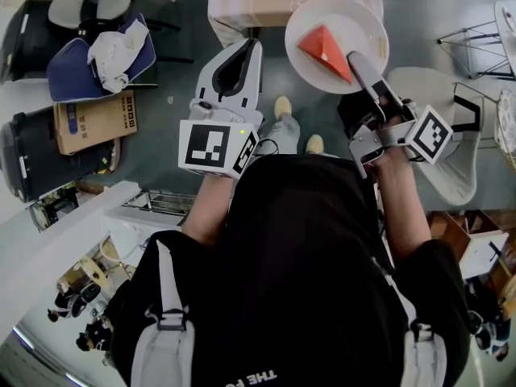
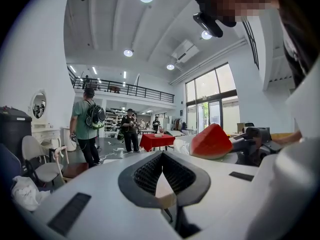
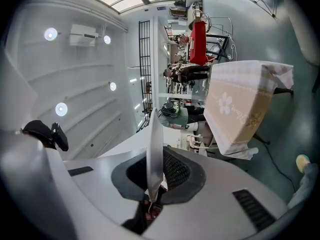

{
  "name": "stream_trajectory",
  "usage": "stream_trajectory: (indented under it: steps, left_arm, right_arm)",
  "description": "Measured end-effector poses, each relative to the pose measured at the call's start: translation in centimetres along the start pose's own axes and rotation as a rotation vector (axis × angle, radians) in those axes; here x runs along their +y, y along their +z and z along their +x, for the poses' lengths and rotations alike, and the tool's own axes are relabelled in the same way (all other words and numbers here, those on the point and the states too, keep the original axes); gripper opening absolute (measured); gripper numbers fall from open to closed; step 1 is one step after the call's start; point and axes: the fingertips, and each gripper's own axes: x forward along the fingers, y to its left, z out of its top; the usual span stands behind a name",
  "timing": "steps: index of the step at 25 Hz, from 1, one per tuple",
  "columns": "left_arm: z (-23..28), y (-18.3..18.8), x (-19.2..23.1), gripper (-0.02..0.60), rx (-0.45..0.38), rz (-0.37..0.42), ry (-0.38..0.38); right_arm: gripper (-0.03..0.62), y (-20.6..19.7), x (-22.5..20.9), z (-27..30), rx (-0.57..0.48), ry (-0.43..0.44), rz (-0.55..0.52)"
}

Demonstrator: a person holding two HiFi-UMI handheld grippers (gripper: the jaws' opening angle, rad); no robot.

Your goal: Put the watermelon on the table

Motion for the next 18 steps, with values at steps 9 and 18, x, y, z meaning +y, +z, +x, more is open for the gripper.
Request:
stream_trajectory:
  steps: [9,18]
  left_arm:
    - [3.3,0.6,3.3,0.011,0.0,-0.014,-0.032]
    - [5.6,0.7,5.8,0.011,-0.001,-0.025,-0.065]
  right_arm:
    - [0.023,1.3,-0.7,4.6,-0.015,-0.008,0.012]
    - [0.023,2.0,-1.2,7.5,-0.038,-0.019,0.005]
